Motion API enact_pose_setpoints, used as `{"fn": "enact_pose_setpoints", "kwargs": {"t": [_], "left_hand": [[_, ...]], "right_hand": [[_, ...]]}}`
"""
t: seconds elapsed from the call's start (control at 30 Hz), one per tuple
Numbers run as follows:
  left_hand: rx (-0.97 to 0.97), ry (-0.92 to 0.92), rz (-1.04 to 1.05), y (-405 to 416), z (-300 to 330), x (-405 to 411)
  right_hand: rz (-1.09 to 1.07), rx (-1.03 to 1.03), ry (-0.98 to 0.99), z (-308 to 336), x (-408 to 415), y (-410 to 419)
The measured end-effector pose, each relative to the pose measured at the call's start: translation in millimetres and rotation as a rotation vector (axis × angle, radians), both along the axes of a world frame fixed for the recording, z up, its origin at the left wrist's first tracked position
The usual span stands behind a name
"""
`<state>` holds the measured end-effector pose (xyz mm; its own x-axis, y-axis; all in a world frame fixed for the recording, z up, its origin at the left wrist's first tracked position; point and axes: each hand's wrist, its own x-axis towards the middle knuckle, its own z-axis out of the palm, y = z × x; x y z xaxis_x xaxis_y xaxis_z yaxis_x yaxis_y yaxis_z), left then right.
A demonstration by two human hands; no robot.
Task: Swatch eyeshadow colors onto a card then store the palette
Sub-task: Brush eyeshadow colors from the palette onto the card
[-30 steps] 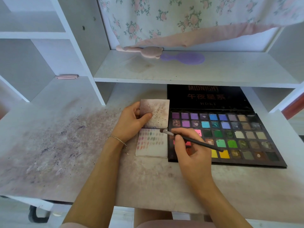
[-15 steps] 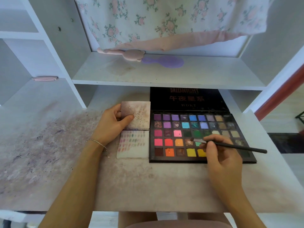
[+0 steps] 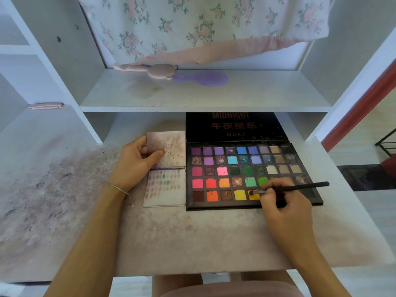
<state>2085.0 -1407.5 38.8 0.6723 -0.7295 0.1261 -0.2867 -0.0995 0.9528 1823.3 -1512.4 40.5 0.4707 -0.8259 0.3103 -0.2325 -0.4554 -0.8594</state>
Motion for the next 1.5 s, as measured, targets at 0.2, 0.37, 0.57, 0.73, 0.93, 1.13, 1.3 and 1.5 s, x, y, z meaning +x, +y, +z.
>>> {"fn": "enact_pose_setpoints", "kwargs": {"t": [0.2, 0.37, 0.57, 0.73, 0.93, 1.13, 1.3, 1.5], "left_hand": [[0.016, -0.015, 0.000, 0.7, -0.3, 0.5], [0.020, -0.018, 0.002, 0.9, -0.8, 0.7], [0.018, -0.016, 0.003, 0.6, -0.1, 0.1], [0.024, -0.008, 0.003, 0.9, -0.1, 0.3], [0.025, -0.007, -0.011, 2.1, 2.9, -2.2], [-0.005, 0.019, -0.025, 2.6, 3.8, -3.2], [-0.018, 0.017, -0.035, 2.1, 4.6, -3.7], [-0.033, 0.016, -0.045, 2.0, 4.6, -3.2]], "right_hand": [[-0.028, -0.032, 0.048, -3.7, -0.1, -0.7], [-0.008, -0.033, 0.056, -3.0, -0.4, -0.1], [-0.045, 0.013, 0.008, -0.2, -1.3, 1.0], [-0.015, 0.078, -0.060, 1.5, 1.5, 2.2], [0.099, 0.089, -0.098, 4.9, 28.6, 20.5], [0.230, 0.074, -0.074, 4.9, 64.7, 42.2], [0.362, -0.001, 0.012, 0.9, 85.7, 58.8], [0.379, -0.025, 0.062, -1.3, 91.2, 60.6]]}}
